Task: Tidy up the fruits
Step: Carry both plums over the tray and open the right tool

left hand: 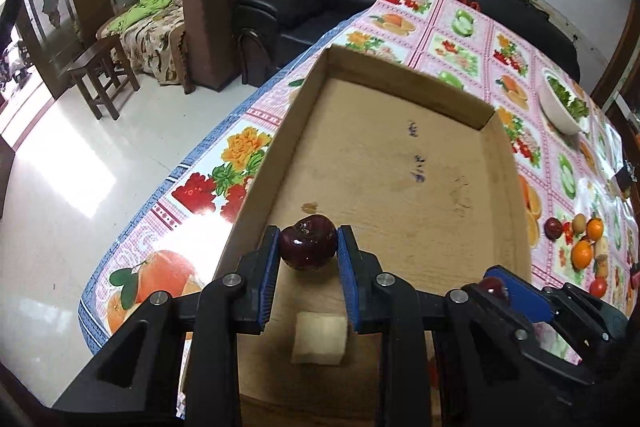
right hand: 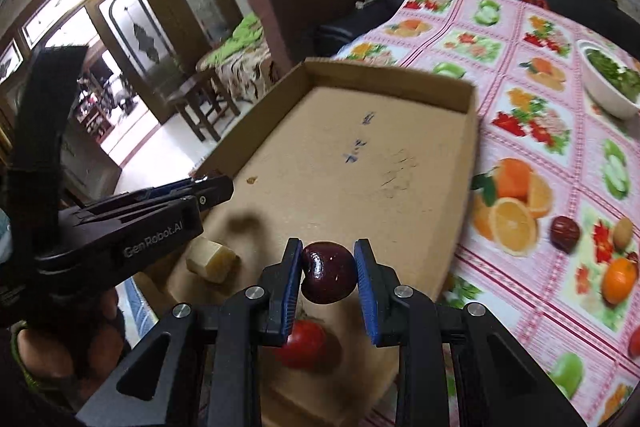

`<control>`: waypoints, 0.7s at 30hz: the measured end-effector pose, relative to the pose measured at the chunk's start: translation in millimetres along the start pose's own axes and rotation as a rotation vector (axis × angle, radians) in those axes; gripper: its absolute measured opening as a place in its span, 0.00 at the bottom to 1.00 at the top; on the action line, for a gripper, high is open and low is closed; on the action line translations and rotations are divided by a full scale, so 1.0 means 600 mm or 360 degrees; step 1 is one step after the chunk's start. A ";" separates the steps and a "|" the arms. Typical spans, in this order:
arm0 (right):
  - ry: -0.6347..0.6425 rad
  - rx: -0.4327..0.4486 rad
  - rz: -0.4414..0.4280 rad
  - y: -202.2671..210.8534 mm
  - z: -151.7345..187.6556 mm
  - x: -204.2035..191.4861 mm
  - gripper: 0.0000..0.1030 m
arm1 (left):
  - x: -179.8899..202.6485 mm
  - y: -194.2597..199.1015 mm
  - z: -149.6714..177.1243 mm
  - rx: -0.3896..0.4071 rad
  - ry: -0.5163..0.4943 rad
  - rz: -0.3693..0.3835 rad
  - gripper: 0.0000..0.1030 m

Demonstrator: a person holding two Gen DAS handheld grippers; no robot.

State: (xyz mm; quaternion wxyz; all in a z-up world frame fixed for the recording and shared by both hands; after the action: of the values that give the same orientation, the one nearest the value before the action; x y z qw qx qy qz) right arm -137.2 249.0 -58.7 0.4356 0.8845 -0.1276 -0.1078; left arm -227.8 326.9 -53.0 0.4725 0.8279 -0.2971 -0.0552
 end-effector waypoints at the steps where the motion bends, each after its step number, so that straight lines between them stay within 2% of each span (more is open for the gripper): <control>1: 0.0009 -0.0014 0.0002 -0.007 0.002 -0.003 0.26 | -0.002 -0.004 0.000 -0.0006 -0.0001 -0.0002 0.25; 11: 0.0055 -0.0088 0.0030 -0.046 0.017 -0.007 0.28 | 0.004 -0.028 0.017 -0.0068 -0.0021 -0.0041 0.26; 12: 0.0060 -0.0088 0.0026 -0.045 0.018 -0.008 0.29 | 0.004 -0.027 0.017 -0.0076 -0.0012 -0.0033 0.28; 15: 0.0048 -0.0072 0.0017 -0.035 0.018 -0.006 0.33 | 0.000 -0.018 0.016 -0.0066 0.0002 -0.0042 0.42; 17: 0.0041 -0.0054 0.0012 -0.025 0.016 -0.004 0.42 | 0.000 -0.005 0.013 -0.0033 0.0002 -0.0059 0.43; 21: 0.0052 0.0001 0.0004 0.012 0.014 0.001 0.45 | 0.005 0.020 0.010 0.0020 0.0014 -0.0061 0.46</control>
State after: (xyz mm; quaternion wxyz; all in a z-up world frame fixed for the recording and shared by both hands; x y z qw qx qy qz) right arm -140.1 238.6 -57.9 0.4375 0.8861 -0.1216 -0.0926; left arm -232.7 316.2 -45.7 0.4676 0.8366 -0.2795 -0.0586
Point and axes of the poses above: each gripper's, at about its wrist camera, not at the fingertips, and y roughly against the way its jaws point, x to its right, z to its underside, the point moved 8 cm from there along -y, roughly the way its jaws point, and after that the axes turned 10 degrees about z, right-handed, at the moved point
